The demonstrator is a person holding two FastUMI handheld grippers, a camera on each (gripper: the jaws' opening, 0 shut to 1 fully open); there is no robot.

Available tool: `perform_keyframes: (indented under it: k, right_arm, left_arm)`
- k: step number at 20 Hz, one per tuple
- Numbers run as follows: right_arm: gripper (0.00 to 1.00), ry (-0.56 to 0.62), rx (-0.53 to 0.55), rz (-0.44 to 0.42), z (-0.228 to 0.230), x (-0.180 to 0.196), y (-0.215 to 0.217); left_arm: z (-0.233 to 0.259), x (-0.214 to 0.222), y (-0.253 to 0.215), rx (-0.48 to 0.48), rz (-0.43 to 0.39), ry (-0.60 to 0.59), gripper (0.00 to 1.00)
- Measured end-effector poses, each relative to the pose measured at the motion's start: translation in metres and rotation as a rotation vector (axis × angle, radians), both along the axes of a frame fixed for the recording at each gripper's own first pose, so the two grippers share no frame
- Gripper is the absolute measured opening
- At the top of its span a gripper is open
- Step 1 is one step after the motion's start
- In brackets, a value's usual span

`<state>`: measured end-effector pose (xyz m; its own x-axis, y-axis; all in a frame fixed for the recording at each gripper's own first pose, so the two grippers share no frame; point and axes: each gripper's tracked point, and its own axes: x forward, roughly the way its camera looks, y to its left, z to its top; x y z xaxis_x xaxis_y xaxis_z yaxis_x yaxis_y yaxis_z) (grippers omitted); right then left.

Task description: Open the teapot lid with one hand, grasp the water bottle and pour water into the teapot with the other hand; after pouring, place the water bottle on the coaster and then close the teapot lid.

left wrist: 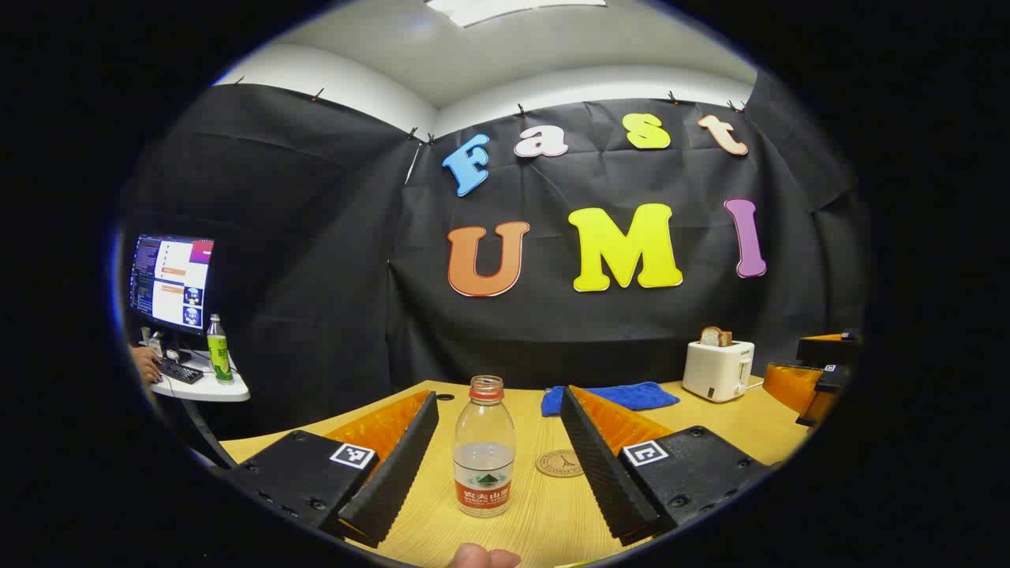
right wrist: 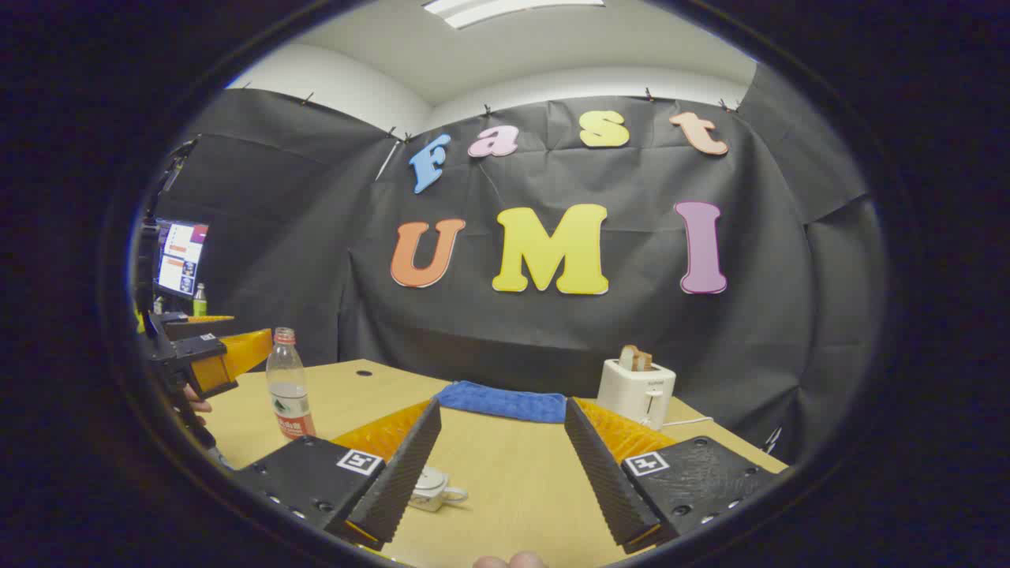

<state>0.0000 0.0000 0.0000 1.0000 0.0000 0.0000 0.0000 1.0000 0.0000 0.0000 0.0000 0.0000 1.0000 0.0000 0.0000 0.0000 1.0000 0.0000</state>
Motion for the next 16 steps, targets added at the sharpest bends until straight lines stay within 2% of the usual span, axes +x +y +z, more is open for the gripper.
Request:
perform_keyframes:
  k: [3,4,8,10,12,14,16]
  right_arm:
    - [0.95,0.028,0.032,-0.010,-0.008,-0.003,-0.013]
    - [0.97,0.050,0.043,-0.009,-0.011,-0.003,-0.014]
    - [0.95,0.114,0.056,-0.008,-0.016,-0.010,-0.013]
    - [0.98,0.082,0.079,0.023,-0.013,-0.019,-0.002]
    - [0.95,-0.016,0.098,0.048,0.005,-0.028,0.008]
    - [0.95,-0.068,0.105,-0.010,0.018,-0.028,-0.001]
    - [0.96,-0.064,0.120,-0.028,0.021,-0.021,0.002]
  left_arm:
    - [0.002,-0.003,-0.009,-0.003,-0.017,0.013,0.98]
    - [0.000,-0.003,-0.010,-0.013,-0.016,0.032,0.98]
    - [-0.005,-0.004,-0.008,-0.036,-0.002,0.066,0.98]
    - [-0.007,-0.005,-0.002,-0.022,0.006,0.056,0.98]
    - [-0.011,-0.005,-0.004,-0.006,0.000,0.053,0.98]
    - [-0.014,-0.003,-0.007,0.024,-0.013,0.056,0.98]
    - [-0.015,-0.003,-0.001,0.009,-0.008,0.061,0.98]
